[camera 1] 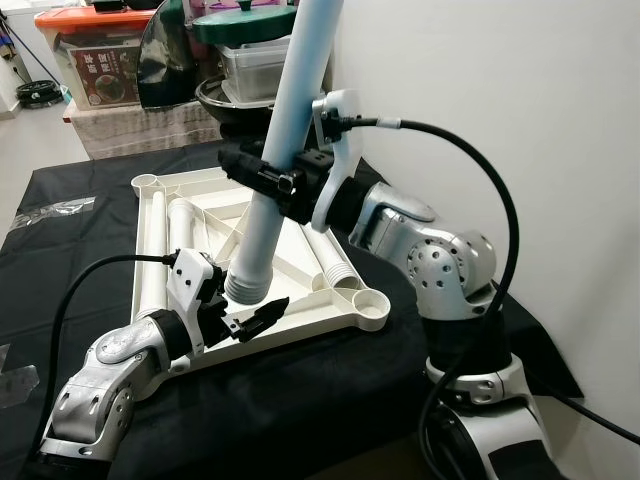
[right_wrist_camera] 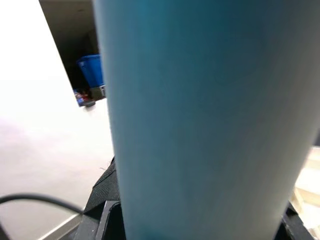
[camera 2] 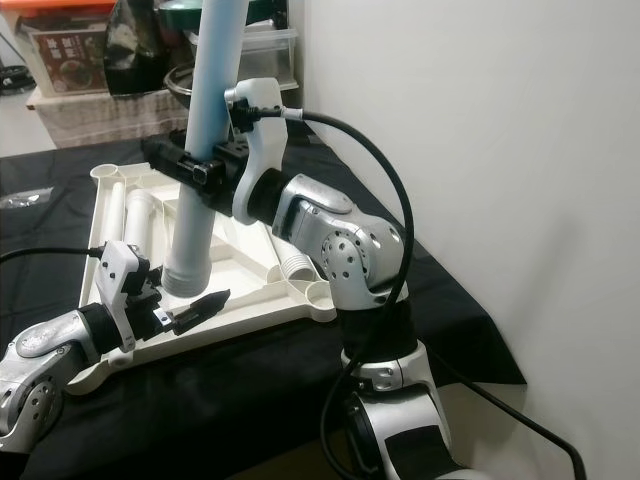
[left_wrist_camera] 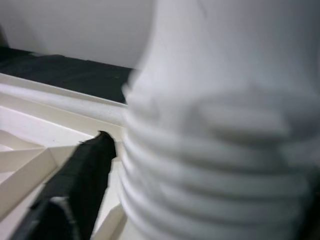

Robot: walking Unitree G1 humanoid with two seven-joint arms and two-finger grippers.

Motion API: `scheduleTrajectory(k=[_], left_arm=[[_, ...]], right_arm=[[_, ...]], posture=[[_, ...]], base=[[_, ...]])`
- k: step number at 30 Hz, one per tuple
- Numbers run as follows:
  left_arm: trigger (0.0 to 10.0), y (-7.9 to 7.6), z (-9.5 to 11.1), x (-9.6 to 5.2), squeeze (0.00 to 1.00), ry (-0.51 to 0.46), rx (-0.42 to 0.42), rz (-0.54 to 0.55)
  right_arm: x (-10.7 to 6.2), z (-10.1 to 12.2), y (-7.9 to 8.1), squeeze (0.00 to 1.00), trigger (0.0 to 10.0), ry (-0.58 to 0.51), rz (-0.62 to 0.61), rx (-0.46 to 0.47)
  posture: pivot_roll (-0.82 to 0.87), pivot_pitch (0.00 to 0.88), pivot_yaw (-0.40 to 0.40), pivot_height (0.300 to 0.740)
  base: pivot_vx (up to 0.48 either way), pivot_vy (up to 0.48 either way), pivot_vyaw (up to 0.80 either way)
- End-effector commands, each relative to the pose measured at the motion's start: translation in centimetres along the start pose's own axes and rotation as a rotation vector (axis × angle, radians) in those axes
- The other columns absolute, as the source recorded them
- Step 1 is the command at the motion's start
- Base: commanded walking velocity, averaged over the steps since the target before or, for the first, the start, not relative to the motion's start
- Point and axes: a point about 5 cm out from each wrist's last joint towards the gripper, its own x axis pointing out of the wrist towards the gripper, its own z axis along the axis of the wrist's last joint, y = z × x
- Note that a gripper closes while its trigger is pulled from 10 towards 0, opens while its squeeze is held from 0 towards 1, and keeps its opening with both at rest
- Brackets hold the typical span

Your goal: Building children table

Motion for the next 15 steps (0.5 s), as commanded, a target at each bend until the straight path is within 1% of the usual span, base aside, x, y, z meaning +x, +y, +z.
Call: scheduleTrajectory(k=[1, 2, 5, 12, 15], left_arm=[[0.5, 0.07, 0.06, 0.14, 0.0, -0.003, 0.011, -0.01], [0.0, -0.05, 0.19, 0.22, 0.0, -0.011, 0.013, -0.022], [0.0, -0.27, 0.6, 0.47, 0.0, -0.028, 0.021, -0.047], [0.0, -0.38, 0.68, 0.58, 0.0, -0.029, 0.022, -0.063], [0.0, -0.76, 0.47, 0.59, 0.0, -0.031, 0.02, -0.089]], right_arm=[[0.23, -0.08, 0.87, 0.0, 10.0, 0.01, 0.038, 0.003], [0.21, -0.22, 1.05, 0.0, 10.0, 0.016, 0.049, 0.0], [0.15, -0.58, 1.36, 0.0, 10.0, 0.033, 0.067, -0.004], [0.11, -0.74, 1.39, 0.0, 10.0, 0.042, 0.066, -0.001], [0.02, -0.8, 1.43, 0.0, 10.0, 0.047, 0.066, 0.002]], posture=[[-0.01, 0.0, -0.001, 0.74], [-0.01, 0.0, 0.0, 0.74], [-0.01, 0.0, -0.003, 0.74], [-0.01, 0.0, -0.004, 0.74], [-0.01, 0.0, -0.003, 0.74]], base=[[0.0, 0.0, 0.0], [0.0, 0.0, 0.0], [0.0, 0.0, 0.0], [0.0, 0.0, 0.0], [0.0, 0.0, 0.0]])
